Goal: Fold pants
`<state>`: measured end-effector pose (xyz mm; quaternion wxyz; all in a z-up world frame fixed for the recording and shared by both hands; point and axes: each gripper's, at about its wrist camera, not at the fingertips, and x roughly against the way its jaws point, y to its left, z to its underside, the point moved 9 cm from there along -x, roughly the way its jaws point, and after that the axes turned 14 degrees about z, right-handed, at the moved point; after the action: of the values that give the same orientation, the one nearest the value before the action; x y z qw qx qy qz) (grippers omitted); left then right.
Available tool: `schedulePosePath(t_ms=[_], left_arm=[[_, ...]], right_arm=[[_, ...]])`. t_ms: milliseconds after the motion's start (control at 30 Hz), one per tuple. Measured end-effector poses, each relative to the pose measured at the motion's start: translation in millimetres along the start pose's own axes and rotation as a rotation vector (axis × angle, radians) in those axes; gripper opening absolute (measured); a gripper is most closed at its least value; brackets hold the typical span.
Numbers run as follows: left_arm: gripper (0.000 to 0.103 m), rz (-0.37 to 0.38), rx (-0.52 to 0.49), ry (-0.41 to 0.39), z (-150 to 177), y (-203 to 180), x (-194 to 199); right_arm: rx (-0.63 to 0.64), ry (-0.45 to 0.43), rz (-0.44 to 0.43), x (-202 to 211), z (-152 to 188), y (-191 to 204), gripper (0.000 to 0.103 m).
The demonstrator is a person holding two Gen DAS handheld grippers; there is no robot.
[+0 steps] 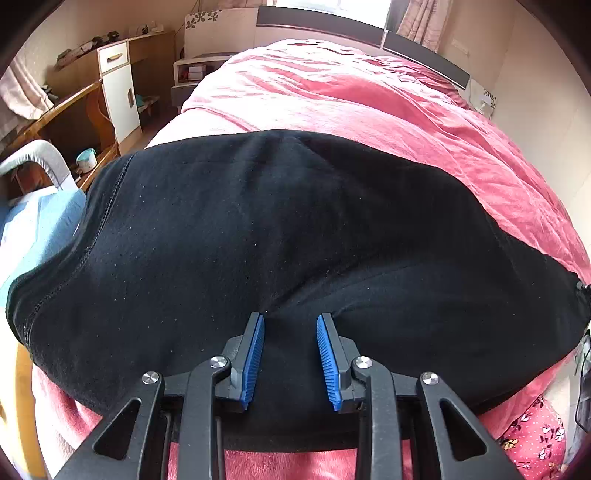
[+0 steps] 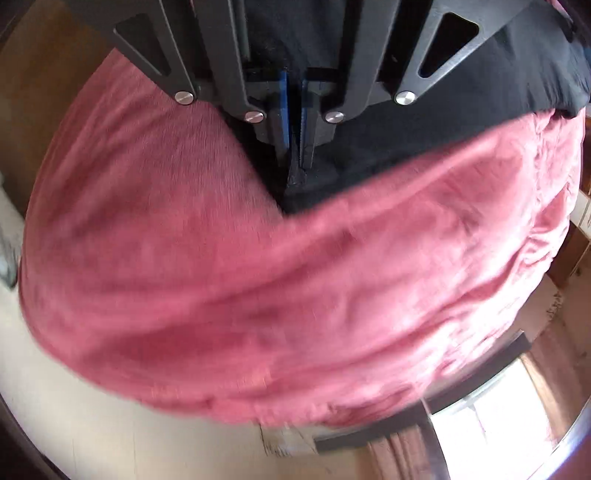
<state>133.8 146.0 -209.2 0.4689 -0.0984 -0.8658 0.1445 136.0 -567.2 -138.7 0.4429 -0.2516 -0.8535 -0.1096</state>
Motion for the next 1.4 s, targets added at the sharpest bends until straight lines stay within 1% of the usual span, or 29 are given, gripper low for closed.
schedulePosePath(t_ms=[67,100,133,167,233,300,333,367,400,467,533,633,667,733,800,867,900,933,967,1000,1033,1067,1133,1200,1400], left_arm=[[0.030,0.005,0.017,-0.006,-0.7,2.4,0.4],[0.030,0.006,0.025,-0.007,-1.4,4.0,0.1],[0.030,0.005,0.030,-0.006,-1.7,4.6,-0.7],[0.030,0.003,0.031,-0.006,-1.8,5.2,-1.5],[0.030,-0.008,0.024,-0.004,-1.8,4.8,-2.3],[0.030,-0.013,0.014,-0.002,-1.2,3.6,-2.6],[0.030,-0.012,0.011,-0.003,-1.0,3.4,-2.7],[0.030,-0.009,0.013,-0.005,-0.8,3.6,-2.7],[0.030,-0.006,0.020,-0.009,-1.1,3.9,-3.1],[0.030,-0.004,0.028,-0.017,-1.3,4.4,-3.0],[0.030,-0.008,0.027,-0.026,-1.4,4.3,-3.2],[0.030,-0.009,0.022,-0.033,-0.7,2.8,-3.0],[0.030,-0.004,0.022,-0.035,-0.4,2.0,-2.2],[0.030,0.028,0.022,-0.045,0.7,-1.5,2.0],[0.030,0.048,0.021,-0.061,1.6,-3.5,8.2],[0.030,0.042,0.018,-0.083,1.3,-3.1,15.7],[0.030,0.045,0.021,-0.097,1.0,-2.4,19.8],[0.030,0.047,0.025,-0.109,0.4,-2.0,22.8],[0.030,0.046,0.030,-0.119,0.2,-0.7,25.8],[0.030,0.042,0.035,-0.127,0.0,0.9,28.7],[0.030,0.040,0.040,-0.133,-0.2,2.4,31.3],[0.030,0.038,0.043,-0.140,-0.3,3.8,33.9],[0.030,0.031,0.048,-0.157,-1.0,7.6,38.7],[0.030,0.034,0.051,-0.170,-1.1,9.7,42.6],[0.030,0.036,0.069,-0.170,3.7,16.7,43.3]], right_arm=[[-0.032,-0.068,-0.018,13.5,-17.6,-2.9,0.004],[-0.037,-0.074,-0.012,8.8,-26.5,-1.3,0.004],[-0.038,-0.073,-0.003,5.3,-28.2,-3.5,0.004],[-0.043,-0.048,-0.011,-4.6,-27.5,-3.6,0.004],[-0.053,-0.015,-0.023,-12.7,-16.8,1.7,0.005],[-0.080,-0.004,-0.008,-17.2,-4.9,-7.8,0.020],[-0.119,-0.011,0.001,-17.8,-2.0,-12.9,0.044],[-0.189,-0.030,-0.010,-8.9,1.0,-26.2,0.058],[-0.277,-0.064,-0.045,3.3,4.3,-41.1,0.059],[-0.392,-0.093,-0.090,18.0,16.4,-62.0,0.060],[-0.455,-0.069,-0.105,23.6,37.7,-79.3,0.060],[-0.502,-0.008,-0.135,20.1,64.6,-89.1,0.061],[-0.527,0.012,-0.158,16.8,73.9,-89.3,0.063],[-0.569,0.037,-0.215,11.5,84.6,-85.8,0.065],[-0.594,0.057,-0.284,3.4,87.7,-74.3,0.065],[-0.618,0.075,-0.355,-2.9,87.6,-60.0,0.065],[-0.632,0.081,-0.368,-8.2,86.9,-54.7,0.065],[-0.644,0.089,-0.368,-12.2,86.6,-51.5,0.065],[-0.658,0.099,-0.350,-17.0,87.4,-48.8,0.062],[-0.669,0.108,-0.331,-20.4,87.8,-46.5,0.056],[-0.680,0.116,-0.330,-22.5,88.3,-43.2,0.038],[-0.695,0.127,-0.344,-21.9,87.8,-37.3,0.029],[-0.697,0.106,-0.333,-12.5,82.6,-31.8,0.025],[-0.678,0.079,-0.323,-2.4,76.6,-26.0,0.025],[-0.555,-0.019,-0.269,54.4,49.5,-1.9,0.024]])
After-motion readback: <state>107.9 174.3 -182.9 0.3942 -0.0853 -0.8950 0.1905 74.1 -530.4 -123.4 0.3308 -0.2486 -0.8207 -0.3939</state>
